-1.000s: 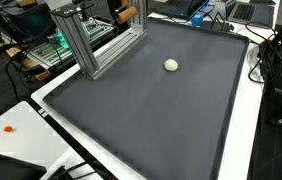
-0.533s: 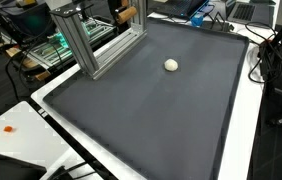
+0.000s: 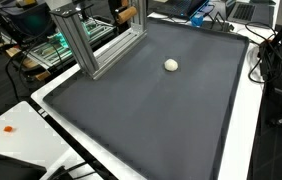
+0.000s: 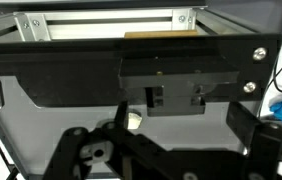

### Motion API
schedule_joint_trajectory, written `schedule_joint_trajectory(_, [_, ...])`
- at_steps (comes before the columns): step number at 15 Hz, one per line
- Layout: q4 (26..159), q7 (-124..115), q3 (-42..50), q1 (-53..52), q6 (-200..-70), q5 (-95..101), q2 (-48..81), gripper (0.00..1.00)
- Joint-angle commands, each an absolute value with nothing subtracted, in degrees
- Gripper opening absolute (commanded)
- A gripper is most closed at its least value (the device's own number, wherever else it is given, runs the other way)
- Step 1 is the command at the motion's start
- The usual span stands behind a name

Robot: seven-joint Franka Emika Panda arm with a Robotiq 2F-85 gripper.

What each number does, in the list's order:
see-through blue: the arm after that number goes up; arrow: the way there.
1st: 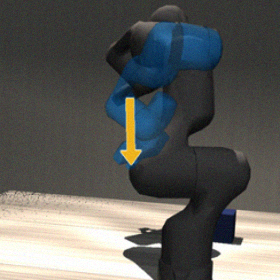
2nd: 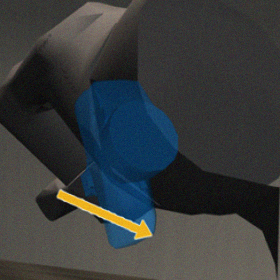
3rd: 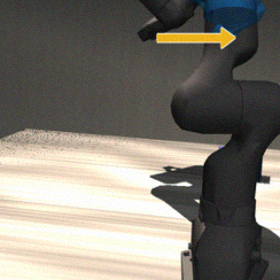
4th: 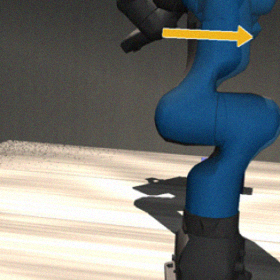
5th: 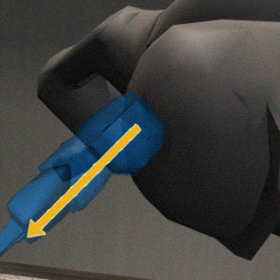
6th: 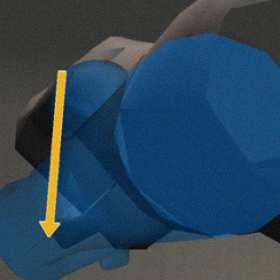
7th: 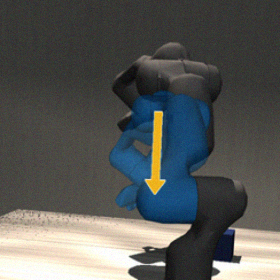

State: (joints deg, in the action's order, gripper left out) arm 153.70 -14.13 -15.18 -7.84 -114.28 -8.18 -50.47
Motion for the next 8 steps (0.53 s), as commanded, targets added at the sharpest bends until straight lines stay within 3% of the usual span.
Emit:
schedule_joint_trajectory(1, [154.03,-13.79,-15.54,-8.91,-115.58,-7.85,-48.28,1.00])
schedule_joint_trajectory(8, [153.64,-14.11,-15.36,-8.82,-114.37,-7.05,-46.37,1.00])
